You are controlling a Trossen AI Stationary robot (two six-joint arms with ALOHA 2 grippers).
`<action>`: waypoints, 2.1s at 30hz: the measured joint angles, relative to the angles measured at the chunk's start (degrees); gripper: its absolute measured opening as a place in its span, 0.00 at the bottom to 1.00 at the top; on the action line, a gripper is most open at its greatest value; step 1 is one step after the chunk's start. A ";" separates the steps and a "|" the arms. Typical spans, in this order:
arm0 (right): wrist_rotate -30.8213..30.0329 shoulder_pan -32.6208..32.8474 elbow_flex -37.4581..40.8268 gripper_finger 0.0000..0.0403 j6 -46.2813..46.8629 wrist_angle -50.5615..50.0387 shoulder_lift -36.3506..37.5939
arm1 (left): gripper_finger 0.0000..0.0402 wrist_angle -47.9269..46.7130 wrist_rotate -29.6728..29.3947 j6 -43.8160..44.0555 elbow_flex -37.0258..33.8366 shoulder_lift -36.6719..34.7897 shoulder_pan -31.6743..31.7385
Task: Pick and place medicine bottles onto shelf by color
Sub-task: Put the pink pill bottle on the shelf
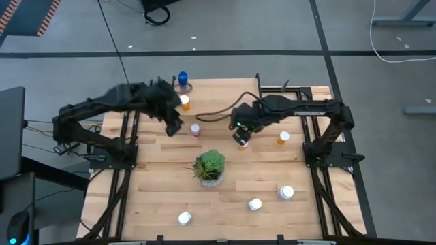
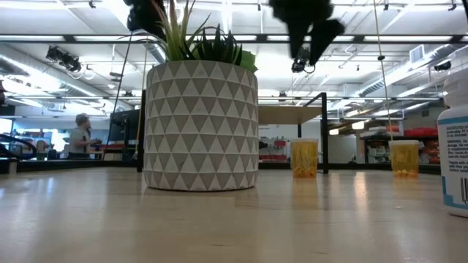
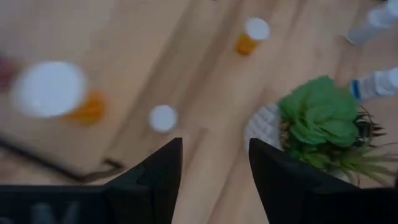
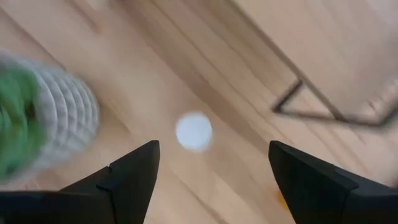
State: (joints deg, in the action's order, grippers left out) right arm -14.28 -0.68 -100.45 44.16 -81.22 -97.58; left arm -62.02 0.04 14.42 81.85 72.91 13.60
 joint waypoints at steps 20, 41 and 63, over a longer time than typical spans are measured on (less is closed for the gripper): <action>-20.54 11.71 0.01 0.77 15.90 -8.82 19.38 | 0.47 24.87 -41.75 48.33 -23.03 1.41 -26.28; -22.19 8.12 0.03 0.77 3.67 -8.82 33.56 | 0.55 26.46 -51.35 65.96 -23.24 18.91 -29.66; -23.39 4.41 0.05 0.77 3.19 -8.80 32.54 | 0.73 34.65 -35.18 52.04 -23.24 18.18 -10.69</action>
State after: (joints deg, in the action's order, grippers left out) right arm -37.67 3.73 -100.40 47.35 -90.02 -65.04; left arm -27.37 -35.13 66.45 58.61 91.09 2.90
